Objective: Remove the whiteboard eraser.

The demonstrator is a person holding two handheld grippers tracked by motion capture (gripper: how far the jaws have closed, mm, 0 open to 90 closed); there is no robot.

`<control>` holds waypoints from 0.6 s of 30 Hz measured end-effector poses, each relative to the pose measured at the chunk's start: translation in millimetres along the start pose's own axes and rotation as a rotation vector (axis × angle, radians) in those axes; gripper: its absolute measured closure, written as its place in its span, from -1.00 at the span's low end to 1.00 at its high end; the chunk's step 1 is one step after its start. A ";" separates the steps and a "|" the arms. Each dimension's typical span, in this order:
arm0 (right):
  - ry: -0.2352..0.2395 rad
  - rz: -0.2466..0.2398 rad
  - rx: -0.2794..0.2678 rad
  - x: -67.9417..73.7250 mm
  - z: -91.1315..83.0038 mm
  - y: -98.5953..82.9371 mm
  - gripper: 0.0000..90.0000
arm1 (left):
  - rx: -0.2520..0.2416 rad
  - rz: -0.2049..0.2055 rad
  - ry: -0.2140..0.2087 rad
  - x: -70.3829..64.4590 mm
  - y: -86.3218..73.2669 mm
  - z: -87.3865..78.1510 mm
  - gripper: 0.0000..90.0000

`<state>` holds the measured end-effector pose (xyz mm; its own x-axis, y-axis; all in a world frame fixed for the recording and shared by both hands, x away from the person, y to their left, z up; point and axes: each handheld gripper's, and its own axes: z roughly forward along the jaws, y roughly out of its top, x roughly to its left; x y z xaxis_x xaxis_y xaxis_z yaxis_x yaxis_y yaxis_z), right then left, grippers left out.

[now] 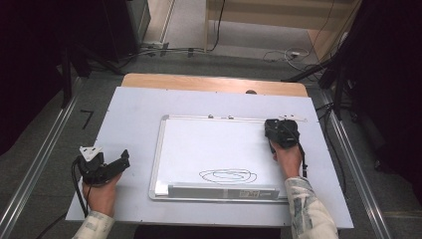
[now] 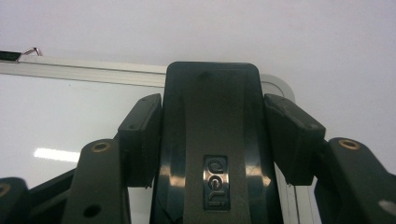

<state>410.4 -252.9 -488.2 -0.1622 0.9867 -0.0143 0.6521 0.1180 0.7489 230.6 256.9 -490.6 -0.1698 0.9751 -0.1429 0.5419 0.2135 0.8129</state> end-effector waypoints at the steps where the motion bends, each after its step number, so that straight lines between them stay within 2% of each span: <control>1: 0.001 0.006 0.002 -0.1 -0.4 0.1 -0.13 | 0.001 0.000 -0.002 0.2 0.1 0.0 -0.78; 18: 0.012 -0.005 0.020 0.9 -11.1 -0.8 -0.13 | -0.008 -0.011 -0.002 1.4 0.8 -0.9 -0.78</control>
<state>401.6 -253.3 -481.4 -0.1745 0.9846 -0.0096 0.6663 0.1253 0.7351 230.1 258.4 -489.7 -0.1741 0.9728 -0.1531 0.5333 0.2238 0.8157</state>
